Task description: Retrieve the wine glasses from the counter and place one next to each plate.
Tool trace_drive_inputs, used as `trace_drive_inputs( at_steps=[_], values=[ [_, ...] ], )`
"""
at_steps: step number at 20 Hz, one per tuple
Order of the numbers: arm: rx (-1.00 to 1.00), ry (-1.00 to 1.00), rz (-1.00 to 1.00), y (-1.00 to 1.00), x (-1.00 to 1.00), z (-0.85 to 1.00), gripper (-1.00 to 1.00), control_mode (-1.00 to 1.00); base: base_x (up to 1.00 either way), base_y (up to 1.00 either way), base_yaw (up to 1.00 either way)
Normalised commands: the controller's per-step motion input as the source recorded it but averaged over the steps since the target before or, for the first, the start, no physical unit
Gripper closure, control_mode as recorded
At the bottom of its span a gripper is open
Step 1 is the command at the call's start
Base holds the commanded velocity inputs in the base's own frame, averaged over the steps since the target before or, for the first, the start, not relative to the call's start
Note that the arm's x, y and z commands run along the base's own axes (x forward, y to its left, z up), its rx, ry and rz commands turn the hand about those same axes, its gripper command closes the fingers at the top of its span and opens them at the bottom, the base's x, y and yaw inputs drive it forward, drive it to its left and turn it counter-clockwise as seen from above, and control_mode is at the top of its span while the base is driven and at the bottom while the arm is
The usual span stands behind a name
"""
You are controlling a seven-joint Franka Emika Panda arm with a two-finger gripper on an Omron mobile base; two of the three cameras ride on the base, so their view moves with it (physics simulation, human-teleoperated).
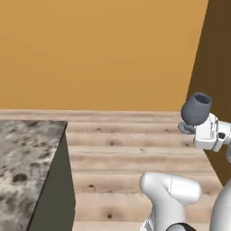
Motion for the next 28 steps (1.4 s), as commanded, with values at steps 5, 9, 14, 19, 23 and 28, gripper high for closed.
trace_drive_inputs(
  at_steps=[5, 9, 14, 19, 23, 28],
  values=[
    [0.0, 0.0, 0.0, 0.0, 0.0, 0.0, 1.0, 1.0, 1.0, -0.41, 0.27],
    [0.0, 0.0, 0.0, 0.0, 0.0, 0.0, 1.0, 1.0, 1.0, -0.46, 0.29],
    [0.0, 0.0, 0.0, 0.0, 0.0, 0.0, 1.0, 1.0, 1.0, -0.45, 0.28],
    [0.0, 0.0, 0.0, 0.0, 0.0, 0.0, 1.0, 1.0, 1.0, -0.47, 0.29],
    [0.0, 0.0, 0.0, 0.0, 0.0, 0.0, 1.0, 1.0, 1.0, -0.46, 0.29],
    [0.0, 0.0, 0.0, 0.0, 0.0, 0.0, 1.0, 1.0, 1.0, -0.45, 0.29]
  ],
)
